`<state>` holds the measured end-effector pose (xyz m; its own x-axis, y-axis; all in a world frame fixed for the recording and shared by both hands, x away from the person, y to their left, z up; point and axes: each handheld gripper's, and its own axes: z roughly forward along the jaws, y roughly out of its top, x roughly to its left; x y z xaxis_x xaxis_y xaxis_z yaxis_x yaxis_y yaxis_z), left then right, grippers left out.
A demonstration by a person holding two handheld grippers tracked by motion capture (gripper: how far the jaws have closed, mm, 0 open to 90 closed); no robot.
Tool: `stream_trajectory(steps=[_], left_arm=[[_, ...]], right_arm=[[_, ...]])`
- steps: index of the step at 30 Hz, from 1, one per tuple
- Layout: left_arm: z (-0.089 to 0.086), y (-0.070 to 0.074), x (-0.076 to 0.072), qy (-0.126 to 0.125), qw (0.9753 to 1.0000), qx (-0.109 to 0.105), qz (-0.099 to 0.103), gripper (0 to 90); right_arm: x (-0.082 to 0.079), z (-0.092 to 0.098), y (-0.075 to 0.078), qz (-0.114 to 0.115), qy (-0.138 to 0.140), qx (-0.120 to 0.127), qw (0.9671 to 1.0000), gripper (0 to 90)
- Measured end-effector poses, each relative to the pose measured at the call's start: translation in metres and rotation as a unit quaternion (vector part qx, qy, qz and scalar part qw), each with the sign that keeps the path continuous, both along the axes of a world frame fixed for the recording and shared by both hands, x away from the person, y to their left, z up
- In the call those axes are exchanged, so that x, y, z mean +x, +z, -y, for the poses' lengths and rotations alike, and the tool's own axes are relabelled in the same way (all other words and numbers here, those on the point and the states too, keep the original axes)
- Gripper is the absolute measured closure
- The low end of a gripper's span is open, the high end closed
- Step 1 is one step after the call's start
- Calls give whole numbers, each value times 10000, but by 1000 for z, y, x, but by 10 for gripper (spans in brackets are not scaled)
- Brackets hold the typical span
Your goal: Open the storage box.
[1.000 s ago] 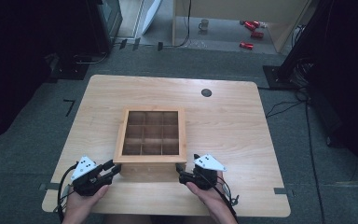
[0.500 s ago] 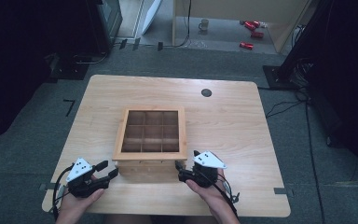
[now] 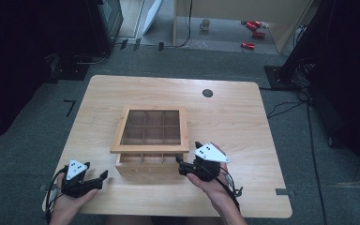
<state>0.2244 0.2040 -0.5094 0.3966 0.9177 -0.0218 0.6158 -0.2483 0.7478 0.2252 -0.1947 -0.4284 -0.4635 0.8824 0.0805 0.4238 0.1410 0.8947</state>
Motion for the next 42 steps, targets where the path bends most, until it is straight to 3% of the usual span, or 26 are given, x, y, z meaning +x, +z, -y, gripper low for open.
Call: stream_trajectory(steps=[5, 8, 24, 39, 42], left_arm=[[-2, -5, 2, 206, 9997, 93, -75, 221], [1, -7, 3, 191, 9995, 238, -129, 221], [2, -8, 4, 236, 9994, 220, -142, 223], [2, -8, 4, 217, 9994, 229, -141, 224], [2, -8, 4, 221, 9994, 225, -132, 224]], right_arm=[[5, 1, 13, 130, -12, 59, 9999, 222], [9, 1, 21, 212, -8, 55, 9998, 220], [36, 3, 55, 512, -112, 38, 9986, 216], [70, 5, 70, 738, -208, 261, 9967, 218], [75, 5, 70, 762, -252, 201, 9966, 234]])
